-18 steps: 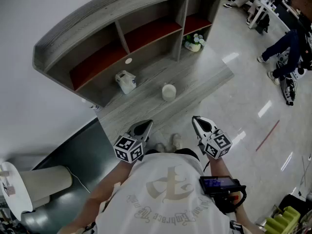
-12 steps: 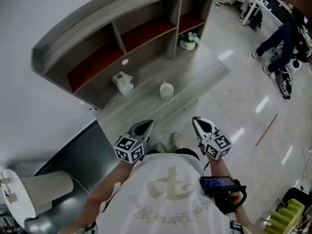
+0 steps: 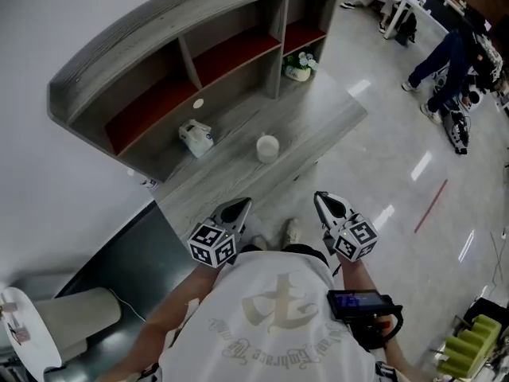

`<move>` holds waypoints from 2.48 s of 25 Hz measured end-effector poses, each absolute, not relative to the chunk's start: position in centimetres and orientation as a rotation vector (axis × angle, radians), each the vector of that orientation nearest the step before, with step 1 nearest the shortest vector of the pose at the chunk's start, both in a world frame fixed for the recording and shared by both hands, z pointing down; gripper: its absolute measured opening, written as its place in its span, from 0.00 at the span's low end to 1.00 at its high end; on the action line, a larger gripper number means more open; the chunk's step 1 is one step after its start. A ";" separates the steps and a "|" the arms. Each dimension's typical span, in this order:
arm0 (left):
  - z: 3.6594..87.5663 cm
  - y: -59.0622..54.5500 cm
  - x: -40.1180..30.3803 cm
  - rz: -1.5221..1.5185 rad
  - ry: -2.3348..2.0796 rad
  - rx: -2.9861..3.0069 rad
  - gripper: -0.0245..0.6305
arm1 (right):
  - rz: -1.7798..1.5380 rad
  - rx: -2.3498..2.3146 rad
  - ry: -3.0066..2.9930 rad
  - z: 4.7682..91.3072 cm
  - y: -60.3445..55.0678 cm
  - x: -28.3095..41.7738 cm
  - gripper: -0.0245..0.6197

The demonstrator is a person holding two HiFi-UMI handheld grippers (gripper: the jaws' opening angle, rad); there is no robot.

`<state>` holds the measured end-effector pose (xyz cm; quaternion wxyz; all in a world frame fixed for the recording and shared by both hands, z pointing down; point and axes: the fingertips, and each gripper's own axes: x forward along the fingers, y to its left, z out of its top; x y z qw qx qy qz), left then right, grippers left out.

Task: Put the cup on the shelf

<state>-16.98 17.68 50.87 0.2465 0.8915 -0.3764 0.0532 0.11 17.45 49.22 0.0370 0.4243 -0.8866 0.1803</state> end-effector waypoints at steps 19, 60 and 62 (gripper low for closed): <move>51.9 16.1 -14.7 0.172 -0.980 2.423 0.04 | 0.674 1.364 -2.653 51.5 15.4 3.0 0.04; 55.6 3.3 -6.6 0.272 -1.488 2.106 0.04 | 0.838 0.820 -2.831 55.5 -2.7 10.7 0.04; 55.9 3.7 -6.9 0.287 -1.502 2.090 0.04 | 0.840 0.802 -2.837 55.5 -2.7 10.4 0.05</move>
